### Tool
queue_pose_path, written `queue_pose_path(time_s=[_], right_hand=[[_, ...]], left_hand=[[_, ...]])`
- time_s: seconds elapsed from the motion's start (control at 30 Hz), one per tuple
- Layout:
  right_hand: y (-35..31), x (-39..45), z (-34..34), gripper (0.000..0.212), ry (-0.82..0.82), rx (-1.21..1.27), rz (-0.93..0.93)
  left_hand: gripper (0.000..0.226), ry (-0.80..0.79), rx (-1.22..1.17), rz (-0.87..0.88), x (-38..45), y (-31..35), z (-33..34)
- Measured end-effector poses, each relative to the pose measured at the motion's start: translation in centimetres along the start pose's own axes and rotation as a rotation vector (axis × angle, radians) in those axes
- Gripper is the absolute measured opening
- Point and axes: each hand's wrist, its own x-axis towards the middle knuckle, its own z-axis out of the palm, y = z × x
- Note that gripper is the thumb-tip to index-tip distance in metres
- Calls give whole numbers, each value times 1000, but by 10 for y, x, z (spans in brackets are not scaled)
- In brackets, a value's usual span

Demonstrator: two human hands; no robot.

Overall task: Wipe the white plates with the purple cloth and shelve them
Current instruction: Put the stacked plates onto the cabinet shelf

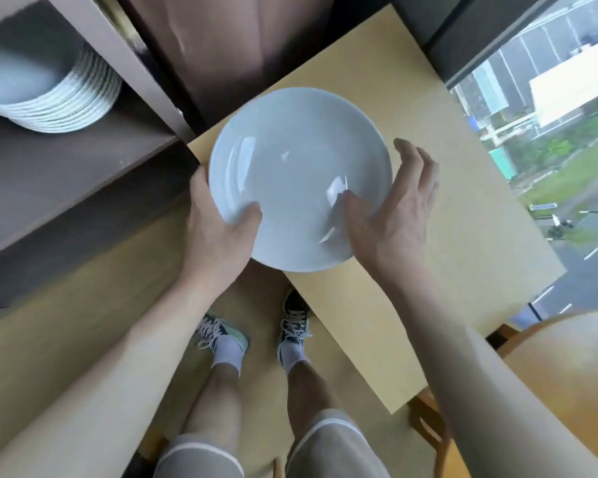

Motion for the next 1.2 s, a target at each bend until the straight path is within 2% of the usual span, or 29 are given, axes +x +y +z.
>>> queue_pose_path(time_s=[0.07, 0.17, 0.27, 0.33, 0.4, 0.5, 0.77, 0.9, 1.03, 1.2], right_hand=[[8, 9, 7, 83, -117, 232, 195], [23, 20, 13, 68, -308, 622, 470], [37, 26, 15, 52, -442, 742, 442], [43, 29, 14, 52, -500, 795, 435], [45, 31, 13, 54, -531, 821, 428], [43, 31, 11, 55, -523, 845, 415], [39, 28, 6, 42, -485, 885, 418], [29, 16, 3, 47, -517, 839, 376], [1, -7, 8, 46, -551, 804, 371], [-39, -45, 39, 42, -646, 819, 359]], left_hand=[[53, -21, -74, -62, 12, -3, 0], [58, -97, -202, -161, 22, -7, -1], [63, -152, -277, -220, 25, -10, -4], [62, -170, -325, -233, 25, -10, -3], [64, -181, -359, -246, 26, -11, -3], [54, -174, -374, -260, 26, -13, -2], [51, -169, -380, -204, 20, -17, -6], [46, -144, -471, -207, 1, -32, -12], [51, -96, -523, -263, -22, -48, -40], [28, -66, -543, -311, -51, -75, -104]])
